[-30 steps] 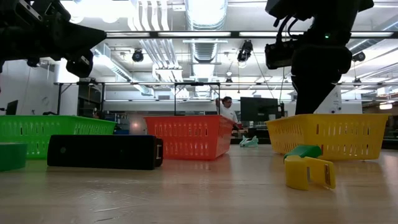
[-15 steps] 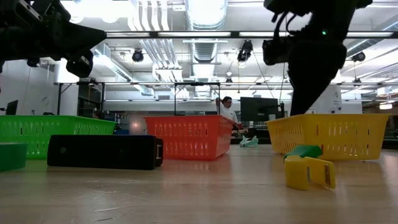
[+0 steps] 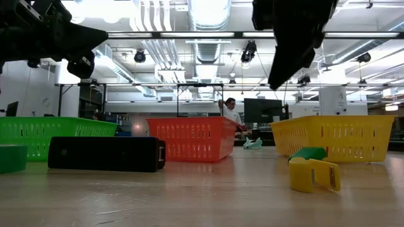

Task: Pick and place Stapler, Stapler remover, tape
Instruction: Put the green stapler into the orange bin

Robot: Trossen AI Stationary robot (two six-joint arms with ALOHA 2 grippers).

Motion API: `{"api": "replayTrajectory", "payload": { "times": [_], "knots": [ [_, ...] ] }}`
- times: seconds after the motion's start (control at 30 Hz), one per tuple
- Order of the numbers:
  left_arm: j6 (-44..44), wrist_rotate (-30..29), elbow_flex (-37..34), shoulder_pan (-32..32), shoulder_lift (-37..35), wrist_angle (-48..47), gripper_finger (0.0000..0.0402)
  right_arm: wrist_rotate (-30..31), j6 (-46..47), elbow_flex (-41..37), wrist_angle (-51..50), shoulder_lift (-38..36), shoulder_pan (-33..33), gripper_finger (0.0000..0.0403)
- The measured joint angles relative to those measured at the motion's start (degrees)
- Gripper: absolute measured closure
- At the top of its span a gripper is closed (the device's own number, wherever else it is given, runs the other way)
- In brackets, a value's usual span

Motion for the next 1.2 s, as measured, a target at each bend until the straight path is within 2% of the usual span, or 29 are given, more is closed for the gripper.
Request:
{"api": "replayTrajectory", "payload": {
  "times": [0.2,0.5,0.67,0.93,1.2],
  "knots": [
    [0.0,0.0,0.0,0.0,0.0,0.0,0.0385,-0.2,-2.9,0.3,8.1,0.1,0.8,0.0269],
    [0.0,0.0,0.0,0.0,0.0,0.0,0.0385,-0.2,-3.6,-0.4,7.1,0.1,1.3,0.0288],
    [0.0,0.0,0.0,0.0,0.0,0.0,0.0385,-0.2,-3.6,-0.4,7.1,0.1,1.8,0.0315],
    [0.0,0.0,0.0,0.0,0.0,0.0,0.0385,-0.2,-3.7,-0.5,7.1,0.1,3.1,0.0386],
    [0.0,0.0,0.0,0.0,0.0,0.0,0.0385,0.0,-3.5,-0.5,7.1,0.1,3.6,0.0394]
  ]
}}
